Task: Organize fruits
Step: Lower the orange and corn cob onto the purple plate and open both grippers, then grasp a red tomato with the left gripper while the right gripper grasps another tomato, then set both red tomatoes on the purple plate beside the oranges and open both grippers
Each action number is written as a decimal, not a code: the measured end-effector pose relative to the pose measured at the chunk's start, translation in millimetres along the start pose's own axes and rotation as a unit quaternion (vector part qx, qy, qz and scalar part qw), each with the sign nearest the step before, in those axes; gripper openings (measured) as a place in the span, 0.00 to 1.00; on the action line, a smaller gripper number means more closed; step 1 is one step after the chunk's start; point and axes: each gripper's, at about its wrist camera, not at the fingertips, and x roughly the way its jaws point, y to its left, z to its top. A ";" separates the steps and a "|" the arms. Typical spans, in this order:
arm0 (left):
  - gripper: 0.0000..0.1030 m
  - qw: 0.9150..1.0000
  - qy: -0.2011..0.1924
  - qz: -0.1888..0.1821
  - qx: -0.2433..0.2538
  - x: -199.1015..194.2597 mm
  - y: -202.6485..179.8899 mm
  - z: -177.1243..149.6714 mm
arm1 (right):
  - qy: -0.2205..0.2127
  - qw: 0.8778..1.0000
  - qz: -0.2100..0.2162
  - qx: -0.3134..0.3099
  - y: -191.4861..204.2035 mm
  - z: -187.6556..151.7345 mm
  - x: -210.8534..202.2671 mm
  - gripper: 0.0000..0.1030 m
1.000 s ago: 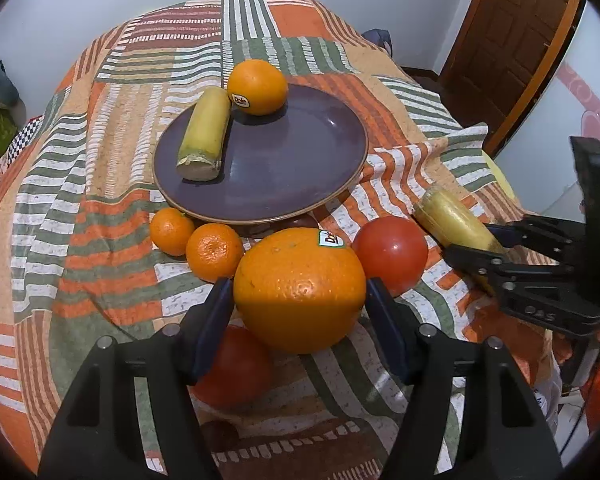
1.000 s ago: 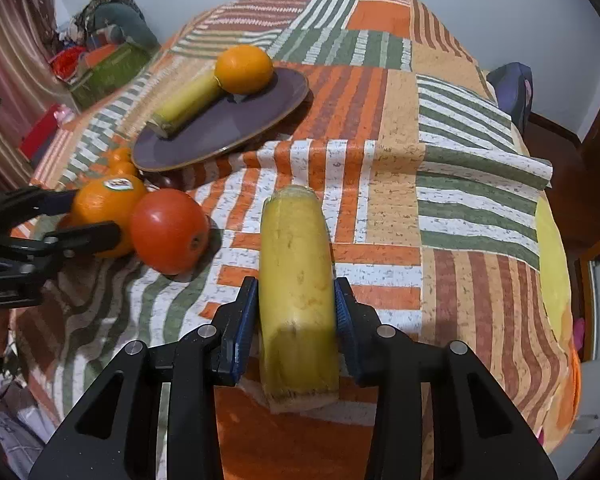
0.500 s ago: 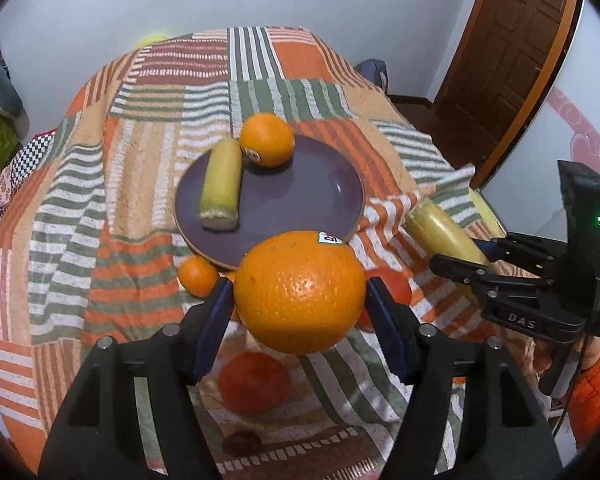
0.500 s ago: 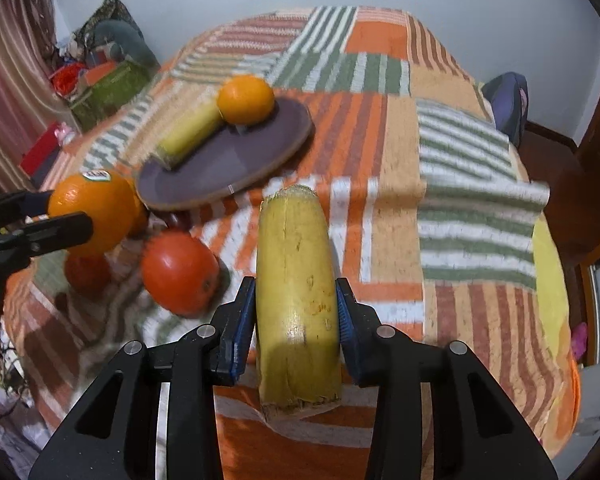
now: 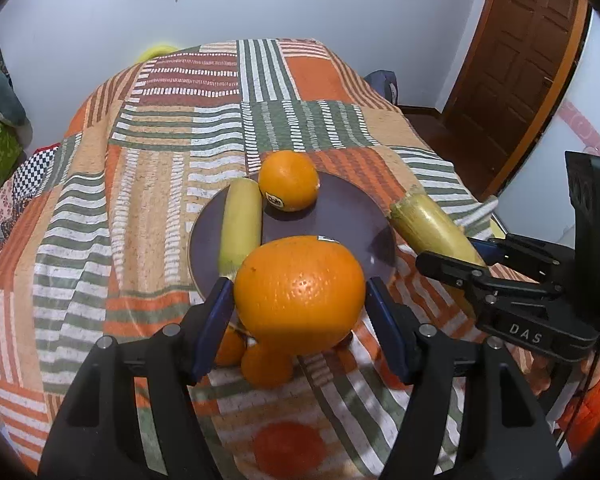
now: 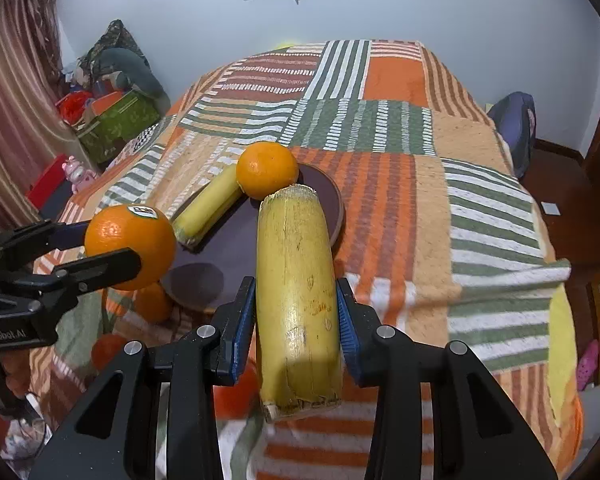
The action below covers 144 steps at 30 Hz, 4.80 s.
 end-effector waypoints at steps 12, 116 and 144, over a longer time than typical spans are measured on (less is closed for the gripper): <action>0.52 1.000 0.004 -0.006 0.012 44.4 5.6 28.1 | 0.002 1.000 -0.008 0.002 2.9 29.9 35.9 0.34; 0.46 1.000 0.016 -0.008 -0.012 -23.8 14.7 -79.0 | 0.012 0.999 -0.022 -0.030 56.9 -50.6 -12.4 0.44; 0.46 1.000 0.015 -0.017 -0.006 31.4 32.8 -13.5 | 0.013 0.998 -0.013 -0.057 56.2 -9.5 26.0 0.44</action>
